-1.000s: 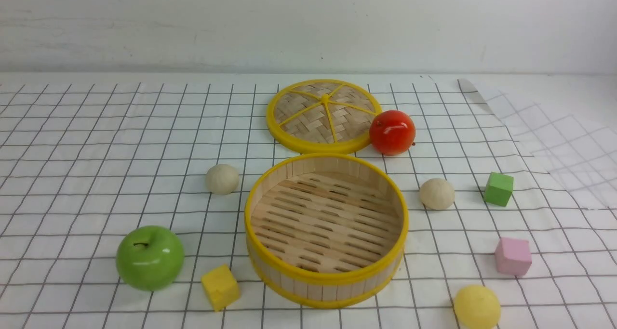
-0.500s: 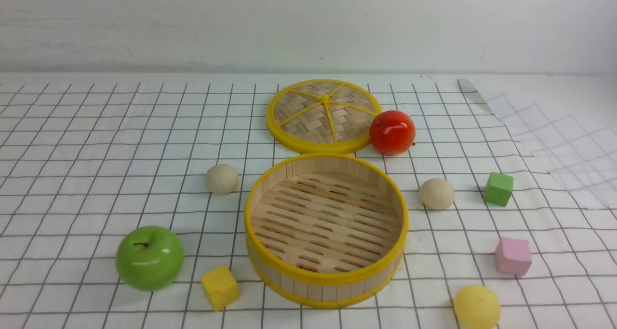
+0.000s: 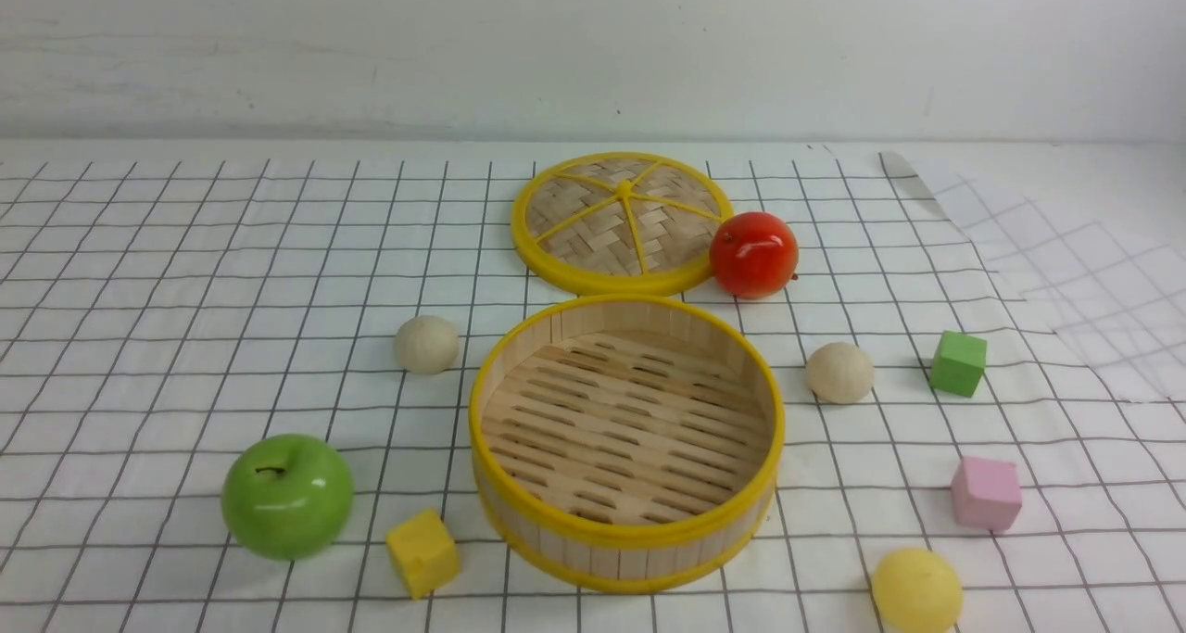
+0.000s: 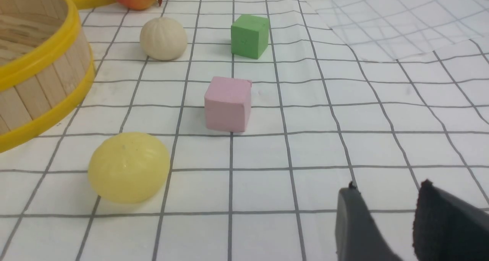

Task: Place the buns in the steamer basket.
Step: Use the left arm to grab a steamed stuffed bun

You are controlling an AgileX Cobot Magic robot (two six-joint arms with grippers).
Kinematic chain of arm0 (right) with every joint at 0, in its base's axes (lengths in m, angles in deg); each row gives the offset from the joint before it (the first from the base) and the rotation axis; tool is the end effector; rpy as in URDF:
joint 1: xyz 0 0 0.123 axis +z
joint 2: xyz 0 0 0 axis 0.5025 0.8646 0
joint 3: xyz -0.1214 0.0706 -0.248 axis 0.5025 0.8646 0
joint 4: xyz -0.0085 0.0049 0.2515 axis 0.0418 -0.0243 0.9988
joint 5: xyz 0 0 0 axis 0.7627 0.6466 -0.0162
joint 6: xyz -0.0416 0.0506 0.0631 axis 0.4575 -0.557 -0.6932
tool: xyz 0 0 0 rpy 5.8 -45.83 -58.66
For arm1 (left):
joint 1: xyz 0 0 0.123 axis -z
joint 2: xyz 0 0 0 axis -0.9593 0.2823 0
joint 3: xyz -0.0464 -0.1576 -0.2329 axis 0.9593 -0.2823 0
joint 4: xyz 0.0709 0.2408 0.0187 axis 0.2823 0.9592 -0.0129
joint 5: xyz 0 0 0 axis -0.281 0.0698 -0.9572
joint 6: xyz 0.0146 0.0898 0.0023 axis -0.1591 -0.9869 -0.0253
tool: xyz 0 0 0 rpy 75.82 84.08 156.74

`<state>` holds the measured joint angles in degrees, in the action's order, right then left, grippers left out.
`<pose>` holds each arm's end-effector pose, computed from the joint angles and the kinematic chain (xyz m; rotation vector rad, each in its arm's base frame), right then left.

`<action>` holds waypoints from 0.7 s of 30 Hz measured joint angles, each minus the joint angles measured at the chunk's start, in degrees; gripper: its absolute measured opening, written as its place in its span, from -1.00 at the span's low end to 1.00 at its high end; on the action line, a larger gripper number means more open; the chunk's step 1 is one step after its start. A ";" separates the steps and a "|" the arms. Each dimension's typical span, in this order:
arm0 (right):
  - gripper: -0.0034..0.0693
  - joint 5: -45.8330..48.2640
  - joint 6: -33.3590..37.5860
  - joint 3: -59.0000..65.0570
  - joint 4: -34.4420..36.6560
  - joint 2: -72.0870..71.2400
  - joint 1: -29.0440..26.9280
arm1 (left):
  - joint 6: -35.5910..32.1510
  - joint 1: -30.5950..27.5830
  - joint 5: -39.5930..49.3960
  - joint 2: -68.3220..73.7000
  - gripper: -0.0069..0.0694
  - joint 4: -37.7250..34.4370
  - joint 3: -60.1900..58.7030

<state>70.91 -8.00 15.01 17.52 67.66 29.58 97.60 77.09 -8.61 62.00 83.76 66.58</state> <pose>0.0521 -0.0018 0.1729 0.0060 1.8784 -0.0291 0.0512 -0.0078 0.2280 -0.0087 1.2292 -0.2130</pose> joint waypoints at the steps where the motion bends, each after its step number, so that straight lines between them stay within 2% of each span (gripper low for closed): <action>1: -0.25 0.00 0.00 0.00 0.00 0.00 0.00 | 1.77 0.00 -6.01 0.00 -0.19 -2.18 0.00; 4: -0.25 0.00 0.00 0.00 0.00 0.00 0.00 | 4.65 0.00 -8.06 0.00 -0.19 -5.40 2.23; 6: -0.25 0.00 0.00 0.00 0.00 0.00 0.00 | 5.71 0.00 -2.68 2.62 -0.19 -7.34 10.73; 9: -0.25 0.00 0.00 0.00 0.00 0.00 0.00 | 5.71 0.00 7.95 9.20 -0.19 -6.57 25.69; 12: -0.25 0.00 0.00 0.00 0.00 0.00 0.00 | 5.96 0.00 24.50 18.21 -0.19 -6.59 40.88; 13: -0.25 0.00 0.00 0.00 0.00 0.00 0.00 | 5.93 0.00 25.71 18.84 -0.19 -6.59 40.88; 15: -0.25 0.00 0.00 0.00 0.00 0.00 0.00 | 6.15 0.00 39.64 26.42 -0.19 -6.66 49.85; 16: -0.25 0.00 0.00 0.00 0.00 0.00 0.00 | 6.15 0.00 41.75 27.65 -0.19 -6.56 51.41; 17: -0.25 0.00 0.00 0.00 0.00 0.00 0.00 | 6.15 0.00 49.54 32.98 -0.19 -5.92 54.10; 21: -0.25 0.00 0.00 0.00 0.00 0.00 0.00 | 6.15 0.00 56.39 42.05 -0.19 -3.90 55.11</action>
<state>70.91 -8.00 15.01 17.52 67.66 29.58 103.75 77.09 47.78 104.05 79.85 121.69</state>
